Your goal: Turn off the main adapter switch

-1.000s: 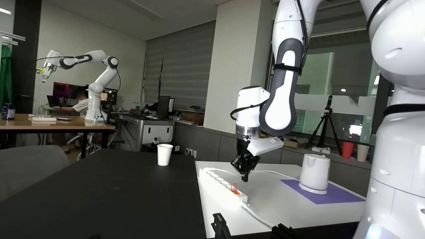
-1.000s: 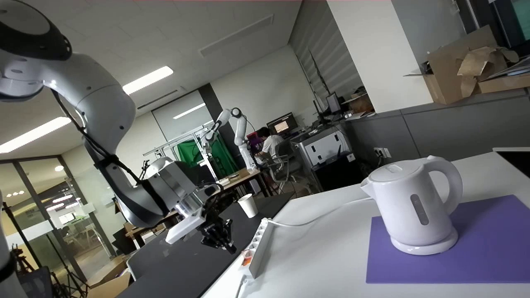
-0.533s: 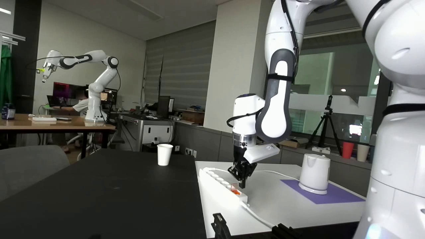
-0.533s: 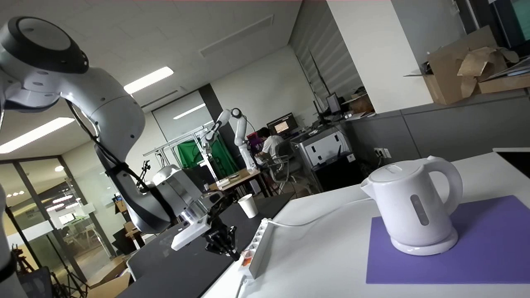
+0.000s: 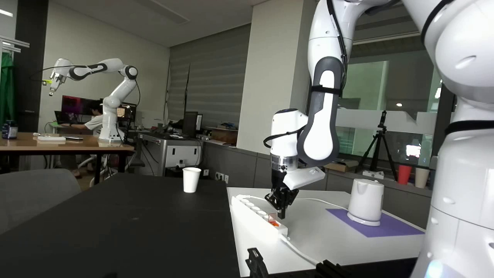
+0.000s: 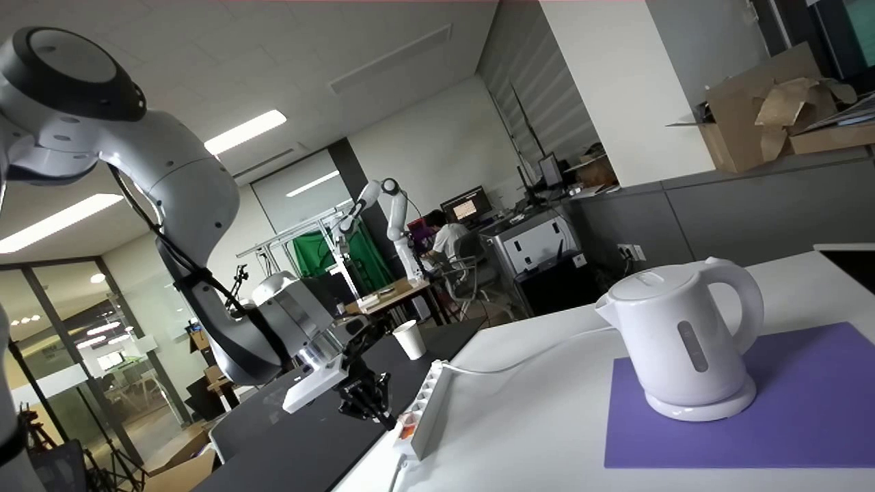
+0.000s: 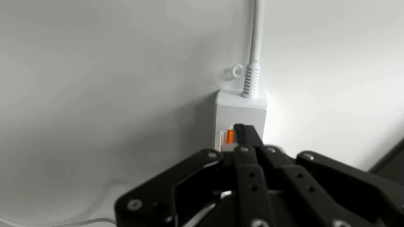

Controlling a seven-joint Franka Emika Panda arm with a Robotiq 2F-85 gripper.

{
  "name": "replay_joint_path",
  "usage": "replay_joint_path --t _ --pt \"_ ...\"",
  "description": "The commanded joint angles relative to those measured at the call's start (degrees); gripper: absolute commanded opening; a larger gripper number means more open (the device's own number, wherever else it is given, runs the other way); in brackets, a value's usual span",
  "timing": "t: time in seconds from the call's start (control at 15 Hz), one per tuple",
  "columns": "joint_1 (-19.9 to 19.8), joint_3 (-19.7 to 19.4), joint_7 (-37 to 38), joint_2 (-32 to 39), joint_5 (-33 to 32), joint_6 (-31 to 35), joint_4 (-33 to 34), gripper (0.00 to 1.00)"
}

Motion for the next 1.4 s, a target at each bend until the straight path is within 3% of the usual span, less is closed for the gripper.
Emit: replay_joint_path --t 0.0,0.47,1.33 --pt "0.0 0.0 0.0 0.0 0.0 0.0 0.0 0.0" --pt "6.32 -6.18 2.65 2.86 -1.83 -0.39 3.29 0.0" --pt "12.16 -10.87 2.01 10.77 0.32 5.55 7.53 0.0"
